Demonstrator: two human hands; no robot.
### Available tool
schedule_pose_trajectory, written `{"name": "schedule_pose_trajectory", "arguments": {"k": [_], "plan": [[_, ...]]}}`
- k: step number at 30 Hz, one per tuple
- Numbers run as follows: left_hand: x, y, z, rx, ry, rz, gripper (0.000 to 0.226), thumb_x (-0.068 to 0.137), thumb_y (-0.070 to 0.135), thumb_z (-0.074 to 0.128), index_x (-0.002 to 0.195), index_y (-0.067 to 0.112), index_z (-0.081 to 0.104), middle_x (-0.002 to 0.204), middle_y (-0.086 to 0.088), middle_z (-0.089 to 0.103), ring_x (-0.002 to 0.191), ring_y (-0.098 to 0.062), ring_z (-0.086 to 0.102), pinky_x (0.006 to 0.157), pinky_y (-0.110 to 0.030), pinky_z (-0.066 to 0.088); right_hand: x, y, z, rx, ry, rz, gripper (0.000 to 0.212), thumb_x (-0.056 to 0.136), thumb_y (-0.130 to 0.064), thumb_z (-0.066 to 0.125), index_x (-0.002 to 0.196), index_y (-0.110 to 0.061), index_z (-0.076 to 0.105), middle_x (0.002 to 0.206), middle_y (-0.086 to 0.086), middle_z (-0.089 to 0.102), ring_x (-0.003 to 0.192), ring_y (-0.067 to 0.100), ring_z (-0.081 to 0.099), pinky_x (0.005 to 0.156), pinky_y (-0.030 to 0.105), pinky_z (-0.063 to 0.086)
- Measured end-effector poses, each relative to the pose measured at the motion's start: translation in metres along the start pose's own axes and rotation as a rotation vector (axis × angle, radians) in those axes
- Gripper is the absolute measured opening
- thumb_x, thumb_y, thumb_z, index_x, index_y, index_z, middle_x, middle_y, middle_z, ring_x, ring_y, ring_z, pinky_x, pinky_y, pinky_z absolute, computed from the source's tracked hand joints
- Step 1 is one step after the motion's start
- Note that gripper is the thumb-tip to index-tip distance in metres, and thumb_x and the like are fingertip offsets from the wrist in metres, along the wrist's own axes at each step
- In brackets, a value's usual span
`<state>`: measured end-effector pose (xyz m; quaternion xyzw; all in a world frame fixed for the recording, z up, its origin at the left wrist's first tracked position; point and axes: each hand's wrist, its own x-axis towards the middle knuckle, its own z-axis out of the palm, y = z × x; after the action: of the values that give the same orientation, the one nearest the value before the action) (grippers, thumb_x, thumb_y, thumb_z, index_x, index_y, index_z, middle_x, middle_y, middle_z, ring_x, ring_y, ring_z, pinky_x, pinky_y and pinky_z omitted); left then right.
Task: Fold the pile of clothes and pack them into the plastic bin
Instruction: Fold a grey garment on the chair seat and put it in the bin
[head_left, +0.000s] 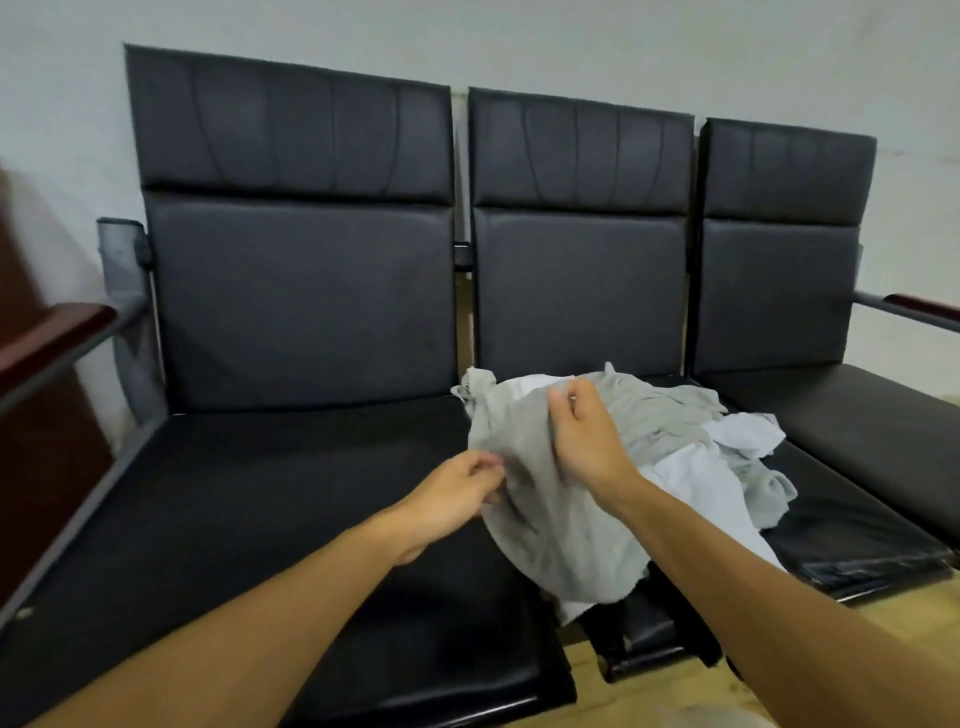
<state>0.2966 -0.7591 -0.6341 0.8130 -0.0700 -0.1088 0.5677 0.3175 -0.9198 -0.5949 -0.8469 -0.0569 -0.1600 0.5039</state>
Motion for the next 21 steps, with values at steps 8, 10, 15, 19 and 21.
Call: {"name": "schedule_pose_trajectory", "arguments": {"k": [8,10,15,19,21], "plan": [[-0.099,-0.008,-0.083,-0.602,0.235,0.043,0.03,0.102,0.036,0.036,0.116,0.024,0.061,0.117,0.0,0.069,0.11,-0.015,0.064,0.096,-0.036,0.048,-0.034,-0.107,0.097,0.186,-0.246,-0.094,0.027,0.104,-0.035,0.032,0.107,-0.013,0.048,0.089,-0.009,0.049,0.081,0.005,0.048,0.066,0.013,0.038],[-0.12,-0.02,-0.103,-0.662,0.29,0.035,0.034,0.102,0.044,0.032,0.114,0.027,0.059,0.115,0.003,0.07,0.111,-0.014,0.063,0.096,-0.036,0.046,-0.045,-0.128,0.124,0.231,-0.33,-0.127,0.028,0.103,-0.037,0.033,0.108,-0.014,0.048,0.09,-0.009,0.05,0.082,0.006,0.048,0.068,0.018,0.039],[-0.152,-0.056,-0.14,-0.603,0.319,-0.033,0.047,0.096,0.056,0.035,0.122,0.025,0.058,0.117,0.001,0.069,0.111,-0.015,0.063,0.098,-0.038,0.044,-0.067,-0.133,0.174,0.274,-0.484,-0.08,0.015,0.099,-0.029,0.048,0.109,-0.019,0.052,0.101,-0.001,0.061,0.091,0.011,0.058,0.081,0.029,0.048],[-0.15,-0.081,-0.146,-0.25,0.286,-0.152,0.051,0.083,0.037,0.071,0.128,0.023,0.053,0.114,0.001,0.068,0.105,-0.012,0.065,0.094,-0.036,0.052,-0.067,-0.1,0.179,0.327,-0.581,0.12,0.018,0.095,-0.019,0.057,0.112,-0.02,0.057,0.111,0.0,0.064,0.104,0.014,0.062,0.094,0.036,0.051],[-0.142,-0.086,-0.145,-0.078,0.2,-0.189,0.059,0.075,0.037,0.08,0.124,0.026,0.05,0.11,0.001,0.068,0.102,-0.009,0.065,0.091,-0.03,0.053,-0.061,-0.084,0.171,0.399,-0.665,0.205,0.02,0.096,-0.022,0.055,0.115,-0.018,0.062,0.114,0.003,0.065,0.107,0.018,0.063,0.096,0.038,0.051]]}}
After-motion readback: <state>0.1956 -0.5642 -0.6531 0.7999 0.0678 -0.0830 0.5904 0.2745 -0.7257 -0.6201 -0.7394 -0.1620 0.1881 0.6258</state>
